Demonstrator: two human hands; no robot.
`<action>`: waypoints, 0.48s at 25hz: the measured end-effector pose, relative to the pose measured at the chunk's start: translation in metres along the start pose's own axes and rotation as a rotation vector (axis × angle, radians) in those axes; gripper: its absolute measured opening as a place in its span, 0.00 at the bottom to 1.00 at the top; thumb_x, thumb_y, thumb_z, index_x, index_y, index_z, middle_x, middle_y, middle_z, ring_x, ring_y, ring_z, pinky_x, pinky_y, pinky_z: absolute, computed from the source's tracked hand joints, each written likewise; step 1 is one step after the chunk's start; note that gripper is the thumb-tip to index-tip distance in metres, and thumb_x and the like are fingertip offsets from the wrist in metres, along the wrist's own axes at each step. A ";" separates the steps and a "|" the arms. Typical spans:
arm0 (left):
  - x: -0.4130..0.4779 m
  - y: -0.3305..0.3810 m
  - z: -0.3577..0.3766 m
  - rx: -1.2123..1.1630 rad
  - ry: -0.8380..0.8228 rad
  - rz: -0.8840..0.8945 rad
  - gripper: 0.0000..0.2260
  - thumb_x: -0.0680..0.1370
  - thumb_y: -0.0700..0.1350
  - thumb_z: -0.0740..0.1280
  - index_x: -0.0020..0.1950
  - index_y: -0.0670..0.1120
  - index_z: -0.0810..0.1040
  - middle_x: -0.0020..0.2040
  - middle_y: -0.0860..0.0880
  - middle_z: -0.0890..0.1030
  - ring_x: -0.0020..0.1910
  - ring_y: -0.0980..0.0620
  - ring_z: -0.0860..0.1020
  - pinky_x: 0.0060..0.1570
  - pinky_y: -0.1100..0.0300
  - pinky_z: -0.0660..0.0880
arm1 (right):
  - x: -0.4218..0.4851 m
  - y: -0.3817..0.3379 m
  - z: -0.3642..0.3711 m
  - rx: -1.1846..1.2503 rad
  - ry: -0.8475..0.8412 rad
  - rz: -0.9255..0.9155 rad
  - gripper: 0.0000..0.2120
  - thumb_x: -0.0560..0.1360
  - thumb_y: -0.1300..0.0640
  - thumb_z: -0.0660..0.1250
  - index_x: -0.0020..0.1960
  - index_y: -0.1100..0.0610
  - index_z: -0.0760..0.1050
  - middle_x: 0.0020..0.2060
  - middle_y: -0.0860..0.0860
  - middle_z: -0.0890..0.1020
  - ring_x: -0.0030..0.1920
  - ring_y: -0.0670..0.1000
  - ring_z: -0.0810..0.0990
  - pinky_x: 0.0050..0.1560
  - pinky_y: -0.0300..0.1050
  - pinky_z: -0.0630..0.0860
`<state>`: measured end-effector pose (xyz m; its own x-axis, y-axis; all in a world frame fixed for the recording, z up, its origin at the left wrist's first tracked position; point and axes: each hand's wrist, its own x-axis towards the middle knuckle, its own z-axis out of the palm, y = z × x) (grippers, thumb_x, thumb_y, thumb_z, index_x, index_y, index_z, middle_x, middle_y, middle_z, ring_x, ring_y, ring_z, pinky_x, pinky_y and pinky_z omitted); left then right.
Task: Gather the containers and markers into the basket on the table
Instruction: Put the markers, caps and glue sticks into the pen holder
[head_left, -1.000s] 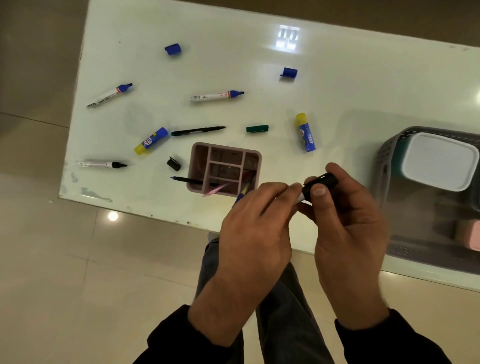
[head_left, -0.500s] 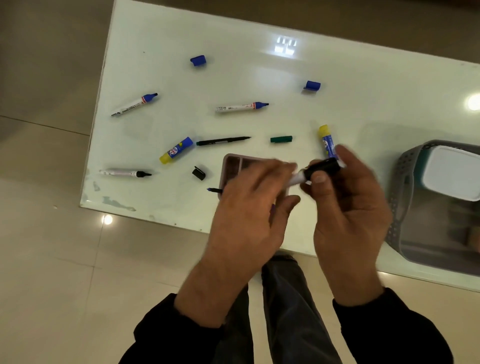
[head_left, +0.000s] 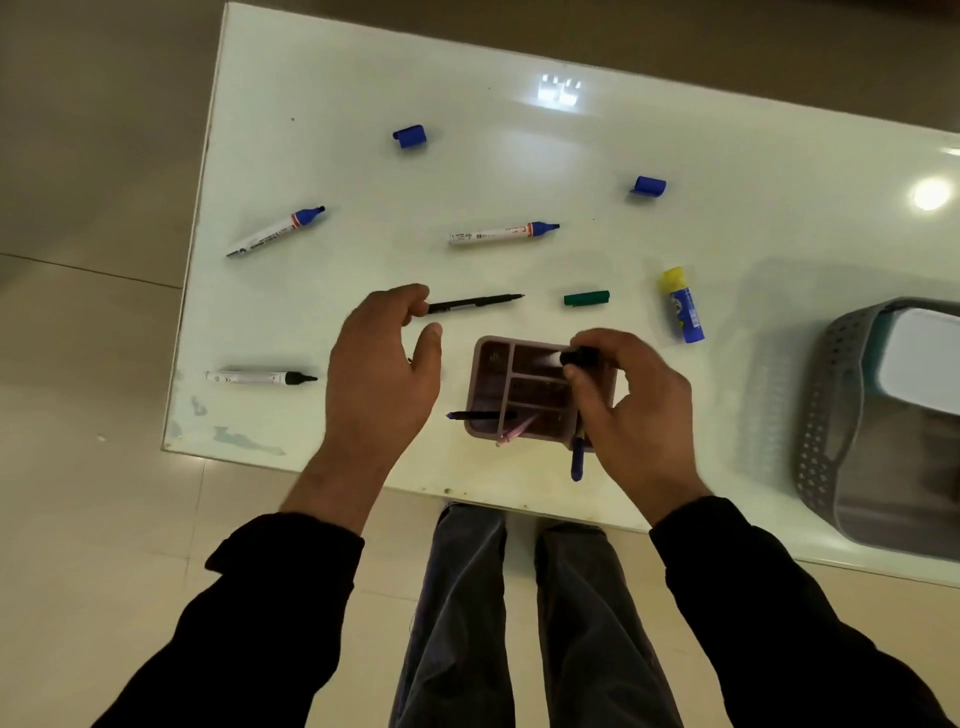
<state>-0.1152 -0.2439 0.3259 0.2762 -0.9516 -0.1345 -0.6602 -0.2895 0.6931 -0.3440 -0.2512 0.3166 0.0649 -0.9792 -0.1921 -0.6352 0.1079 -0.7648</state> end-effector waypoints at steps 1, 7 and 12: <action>0.004 -0.002 0.004 0.014 -0.033 0.008 0.13 0.79 0.41 0.67 0.63 0.43 0.77 0.56 0.48 0.81 0.56 0.48 0.78 0.60 0.48 0.75 | 0.001 0.001 0.001 -0.046 -0.008 0.014 0.10 0.77 0.54 0.68 0.58 0.48 0.76 0.50 0.40 0.79 0.52 0.41 0.77 0.57 0.35 0.74; 0.024 -0.001 0.018 0.065 -0.118 0.073 0.11 0.79 0.41 0.68 0.61 0.42 0.80 0.55 0.48 0.82 0.56 0.48 0.79 0.59 0.58 0.71 | 0.006 -0.002 -0.018 -0.060 0.022 -0.004 0.17 0.75 0.42 0.68 0.63 0.43 0.72 0.59 0.36 0.77 0.62 0.39 0.74 0.62 0.36 0.70; 0.028 -0.009 0.023 0.124 -0.189 0.089 0.10 0.79 0.39 0.68 0.60 0.43 0.80 0.53 0.47 0.81 0.51 0.48 0.79 0.53 0.56 0.73 | 0.039 0.038 -0.039 -0.085 0.297 0.173 0.14 0.78 0.53 0.67 0.63 0.51 0.75 0.57 0.43 0.79 0.56 0.46 0.78 0.58 0.51 0.78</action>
<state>-0.1174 -0.2699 0.2998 0.0852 -0.9728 -0.2152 -0.7600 -0.2032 0.6174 -0.3959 -0.2925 0.3041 -0.2676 -0.9563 -0.1174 -0.6802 0.2738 -0.6800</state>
